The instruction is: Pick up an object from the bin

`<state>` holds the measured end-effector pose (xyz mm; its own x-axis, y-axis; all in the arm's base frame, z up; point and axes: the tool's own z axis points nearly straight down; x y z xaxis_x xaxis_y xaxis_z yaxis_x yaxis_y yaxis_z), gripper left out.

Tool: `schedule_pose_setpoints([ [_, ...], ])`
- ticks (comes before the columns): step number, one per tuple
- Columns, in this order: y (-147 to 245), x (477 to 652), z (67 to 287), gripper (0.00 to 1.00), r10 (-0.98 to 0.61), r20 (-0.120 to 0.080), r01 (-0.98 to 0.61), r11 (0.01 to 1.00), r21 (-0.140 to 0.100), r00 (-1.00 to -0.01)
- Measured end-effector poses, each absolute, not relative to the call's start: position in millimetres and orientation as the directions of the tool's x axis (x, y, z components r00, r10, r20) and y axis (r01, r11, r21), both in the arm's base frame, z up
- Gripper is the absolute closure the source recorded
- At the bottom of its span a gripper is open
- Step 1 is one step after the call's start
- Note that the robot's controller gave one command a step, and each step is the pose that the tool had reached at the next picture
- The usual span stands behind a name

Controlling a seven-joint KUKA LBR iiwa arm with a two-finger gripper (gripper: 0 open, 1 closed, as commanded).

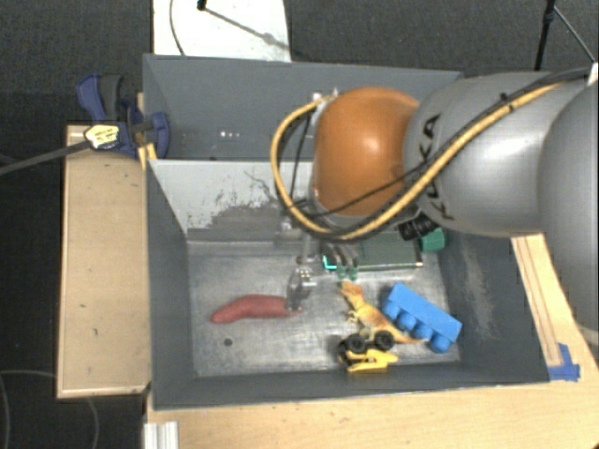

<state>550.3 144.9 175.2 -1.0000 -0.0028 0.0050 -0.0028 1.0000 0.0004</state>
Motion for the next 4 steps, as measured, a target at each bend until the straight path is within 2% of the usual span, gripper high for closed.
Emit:
schedule_pose_setpoints([
  [1,144.3,552.2,179.1,0.0,0.001,-0.002,0.001,1.0,0.002,-1.0],
  [2,148.5,552.6,171.8,0.0,-0.002,-0.012,-0.002,1.0,0.002,-1.0],
  [3,171.8,511.2,107.1,0.0,-0.122,-0.006,-0.122,0.992,0.001,-0.992],
  [4,132.4,529.6,73.3,1.0,-0.493,-0.009,-0.493,0.87,-0.001,-0.87],
])
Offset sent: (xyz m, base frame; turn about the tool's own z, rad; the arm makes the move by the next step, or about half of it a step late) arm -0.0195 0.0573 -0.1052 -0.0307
